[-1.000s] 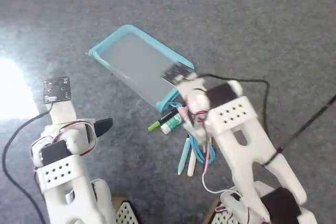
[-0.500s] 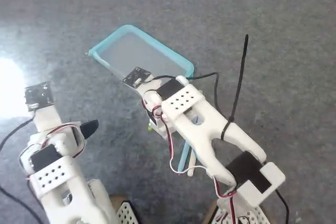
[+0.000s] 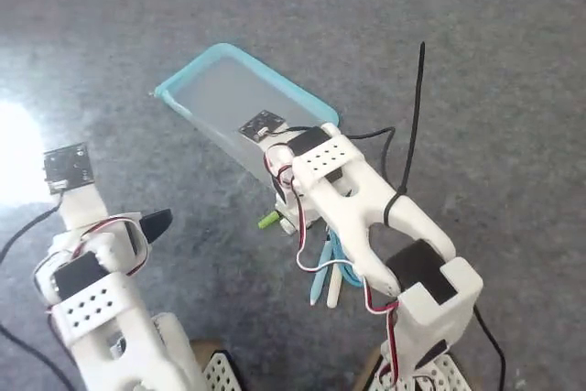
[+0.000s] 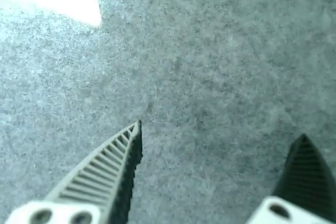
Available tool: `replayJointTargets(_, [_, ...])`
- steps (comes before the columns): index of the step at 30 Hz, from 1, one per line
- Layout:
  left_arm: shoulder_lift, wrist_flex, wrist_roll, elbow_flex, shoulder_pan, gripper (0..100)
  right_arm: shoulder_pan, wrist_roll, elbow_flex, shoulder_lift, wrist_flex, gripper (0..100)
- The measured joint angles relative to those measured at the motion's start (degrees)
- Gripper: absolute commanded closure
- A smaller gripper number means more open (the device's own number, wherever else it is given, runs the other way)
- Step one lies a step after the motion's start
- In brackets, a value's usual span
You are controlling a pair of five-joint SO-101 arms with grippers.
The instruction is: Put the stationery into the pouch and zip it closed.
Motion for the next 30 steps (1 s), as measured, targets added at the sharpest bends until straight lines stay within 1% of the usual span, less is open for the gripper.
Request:
replayJointTargets(3, [0.00,0.00,0.00,0.00,0.09,59,0.00,0.18,0.00,0.00,-0.09,76.5])
replayJointTargets(9, [0.00,0.00,0.00,0.00,0.00,59,0.00,0.44,-1.49,0.09,-2.99,71.5])
replayJointTargets(14, [0.00,0.00,0.00,0.00,0.18,59,0.00,0.62,-1.58,0.09,-3.60,71.9])
replayJointTargets(18, [0.00,0.00,0.00,0.00,0.00,59,0.18,0.88,-1.58,0.09,-3.60,79.5])
replayJointTargets(22, [0.00,0.00,0.00,0.00,0.00,59,2.29,0.97,-0.97,0.09,-5.71,88.3])
replayJointTargets(25, [0.00,0.00,0.00,0.00,0.09,59,4.31,0.97,-0.53,0.00,-7.30,89.7])
replayJointTargets(30, [0.00,0.00,0.00,0.00,0.00,59,4.66,0.97,-0.53,0.00,-7.74,91.6])
